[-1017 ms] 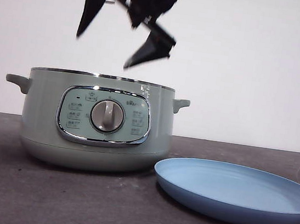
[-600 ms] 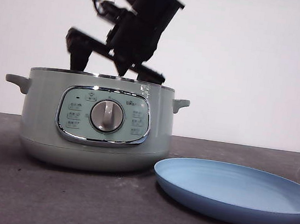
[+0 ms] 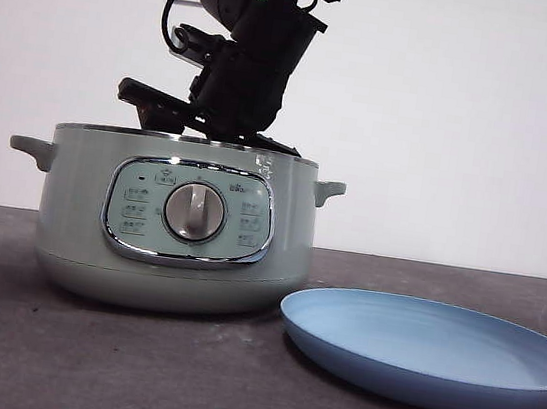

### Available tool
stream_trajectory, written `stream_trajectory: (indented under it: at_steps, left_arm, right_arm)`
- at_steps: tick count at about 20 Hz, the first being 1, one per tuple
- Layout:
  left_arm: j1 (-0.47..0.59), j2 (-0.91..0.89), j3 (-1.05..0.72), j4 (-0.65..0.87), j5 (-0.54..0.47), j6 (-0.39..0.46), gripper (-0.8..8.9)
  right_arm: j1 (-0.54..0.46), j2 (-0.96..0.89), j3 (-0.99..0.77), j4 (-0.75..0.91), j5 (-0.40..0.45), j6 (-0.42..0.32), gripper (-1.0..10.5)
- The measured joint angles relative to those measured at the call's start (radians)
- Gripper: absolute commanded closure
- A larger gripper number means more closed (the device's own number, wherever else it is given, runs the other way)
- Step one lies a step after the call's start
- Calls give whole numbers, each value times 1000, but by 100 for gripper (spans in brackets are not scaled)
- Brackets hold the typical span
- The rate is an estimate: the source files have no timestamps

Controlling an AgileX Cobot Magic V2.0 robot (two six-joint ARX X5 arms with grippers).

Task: Take the potato out from the steamer,put the potato on the plate,close the lid

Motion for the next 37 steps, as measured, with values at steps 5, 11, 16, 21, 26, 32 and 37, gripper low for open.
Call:
stream_trajectory:
  at_steps: [5,11,16,21,26,32,37]
  left_arm:
    - [0,0,0,0,8,0,822]
    - [0,0,0,0,54,0,822]
    - [0,0,0,0,54,1,822]
    - [1,0,0,1,100,3,822]
    - [1,1,0,1,105,4,822]
    - [1,1,0,0,106,4,822]
    - [1,1,0,0,132,4,822]
  right_arm:
    - [0,-69,0,-30,4,-26,959]
    - [0,-360,10,-211,39,-82,960]
    - [-17,-526,-13,-397,158,-141,960]
    - [-81,-707,-252,-334,161,-145,960]
    - [-161,-837,-628,-125,40,-119,960]
    - [-198,-818,-929,162,-24,-81,960]
    - [-220,-776,-1007,284,-48,-65,960]
